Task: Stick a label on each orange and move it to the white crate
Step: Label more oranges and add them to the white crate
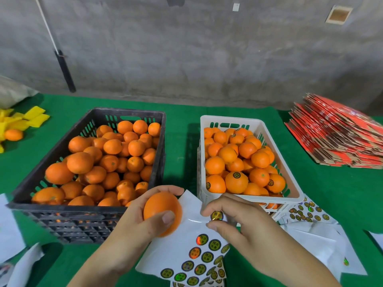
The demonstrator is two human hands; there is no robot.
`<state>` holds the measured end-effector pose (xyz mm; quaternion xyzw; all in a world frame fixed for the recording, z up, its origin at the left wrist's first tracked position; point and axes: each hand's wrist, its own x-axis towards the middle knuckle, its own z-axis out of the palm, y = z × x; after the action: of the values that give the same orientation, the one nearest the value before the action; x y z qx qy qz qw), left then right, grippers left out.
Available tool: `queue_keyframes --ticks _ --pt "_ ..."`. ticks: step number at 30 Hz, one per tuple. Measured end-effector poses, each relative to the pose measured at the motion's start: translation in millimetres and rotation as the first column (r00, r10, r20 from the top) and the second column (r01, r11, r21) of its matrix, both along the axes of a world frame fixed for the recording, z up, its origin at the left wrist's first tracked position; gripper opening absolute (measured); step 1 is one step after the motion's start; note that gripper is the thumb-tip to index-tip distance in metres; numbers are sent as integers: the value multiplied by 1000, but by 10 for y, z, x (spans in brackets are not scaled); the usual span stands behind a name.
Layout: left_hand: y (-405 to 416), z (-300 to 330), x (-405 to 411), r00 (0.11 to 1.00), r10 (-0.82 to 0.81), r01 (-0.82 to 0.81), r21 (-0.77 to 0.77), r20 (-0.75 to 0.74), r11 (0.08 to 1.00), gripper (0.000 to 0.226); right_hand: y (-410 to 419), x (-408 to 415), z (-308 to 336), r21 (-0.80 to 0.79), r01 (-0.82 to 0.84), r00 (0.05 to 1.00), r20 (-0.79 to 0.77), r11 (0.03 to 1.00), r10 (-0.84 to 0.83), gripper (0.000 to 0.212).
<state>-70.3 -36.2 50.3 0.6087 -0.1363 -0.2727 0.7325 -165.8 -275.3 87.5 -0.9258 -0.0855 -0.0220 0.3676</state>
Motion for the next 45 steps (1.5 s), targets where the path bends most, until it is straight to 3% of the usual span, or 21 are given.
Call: queue_keyframes --ticks 5,10,16,18,25,30,32,35,40,42,45 --pt "-2 11 15 1000 18 -19 8 18 1000 91 30 -6 -33 -75 18 996 88 997 -11 12" --pt "-18 11 18 997 15 -20 61 72 998 93 14 -2 -65 -67 6 998 68 998 -1 13" --pt "-28 -15 19 990 15 -30 105 140 994 94 -4 37 -127 -112 2 999 43 994 3 18" --pt "-22 -16 26 987 16 -35 116 161 993 94 5 28 -142 -109 23 998 65 994 -16 31" --pt "-21 34 14 975 29 -62 149 219 987 93 4 0 -175 -62 77 973 224 995 -61 19" --pt "-27 41 14 993 70 -73 28 93 997 88 17 -1 -223 -52 87 849 527 995 -46 25" --pt "-37 42 13 994 86 -86 3 62 996 88 21 -4 -239 -49 74 816 577 996 -32 24" --pt "-40 53 -4 988 111 -115 36 106 993 87 19 -6 -214 -32 112 858 507 993 -81 31" --pt "-20 117 -80 956 81 -125 142 281 982 89 4 -56 -199 35 89 946 310 995 -96 16" --pt "-35 124 -118 944 67 -120 150 323 981 82 13 -85 -197 13 90 936 341 996 -89 16" --pt "-67 102 -163 960 106 -134 93 258 987 71 -22 -138 -255 -22 116 859 504 993 -89 20"
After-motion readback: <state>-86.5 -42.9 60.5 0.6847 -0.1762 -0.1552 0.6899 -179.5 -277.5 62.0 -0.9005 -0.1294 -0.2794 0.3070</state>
